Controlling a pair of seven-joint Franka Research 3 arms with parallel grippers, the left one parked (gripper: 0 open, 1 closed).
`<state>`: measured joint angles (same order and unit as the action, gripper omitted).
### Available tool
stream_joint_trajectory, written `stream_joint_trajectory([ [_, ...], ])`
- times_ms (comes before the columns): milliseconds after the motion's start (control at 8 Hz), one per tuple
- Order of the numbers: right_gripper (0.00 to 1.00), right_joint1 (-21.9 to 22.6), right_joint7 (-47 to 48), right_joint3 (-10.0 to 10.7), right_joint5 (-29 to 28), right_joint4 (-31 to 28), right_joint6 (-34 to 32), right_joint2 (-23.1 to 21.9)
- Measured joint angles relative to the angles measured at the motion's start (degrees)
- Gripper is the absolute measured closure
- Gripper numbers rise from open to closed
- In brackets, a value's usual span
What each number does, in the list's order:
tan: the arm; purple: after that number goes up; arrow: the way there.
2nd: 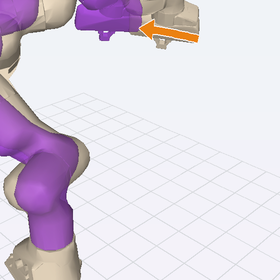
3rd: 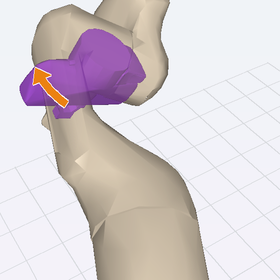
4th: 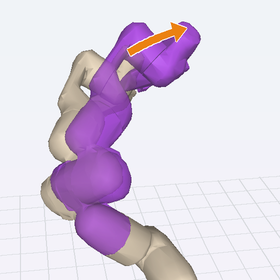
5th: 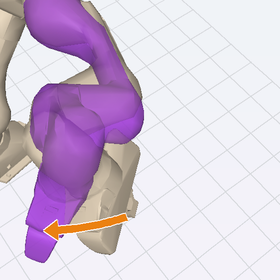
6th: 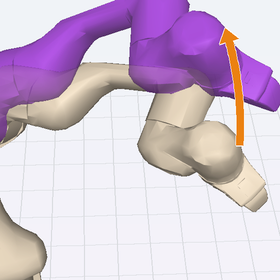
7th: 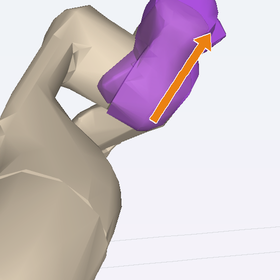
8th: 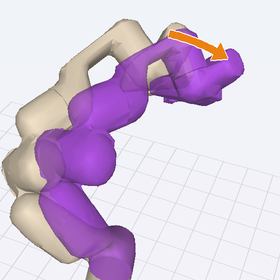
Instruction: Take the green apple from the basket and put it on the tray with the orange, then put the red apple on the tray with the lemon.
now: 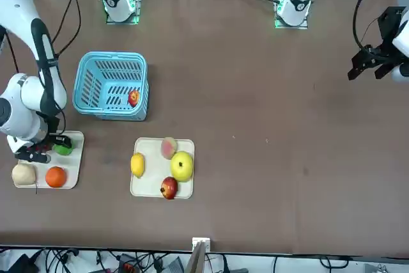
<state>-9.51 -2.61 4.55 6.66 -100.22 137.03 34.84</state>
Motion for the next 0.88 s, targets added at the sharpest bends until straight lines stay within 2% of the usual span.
stream_joint_trajectory([
  [125,0.01,0.0,-0.1,0.0,0.0,0.7,-0.5,-0.1],
  [375,0.00,0.1,-0.2,-0.3,0.0,2.9,-6.6,-2.9],
  [625,0.00,2.2,-0.1,-1.1,-0.1,4.0,-19.2,-10.4],
  [875,0.00,7.0,2.4,-1.6,-0.3,4.0,-30.7,-18.2],
])
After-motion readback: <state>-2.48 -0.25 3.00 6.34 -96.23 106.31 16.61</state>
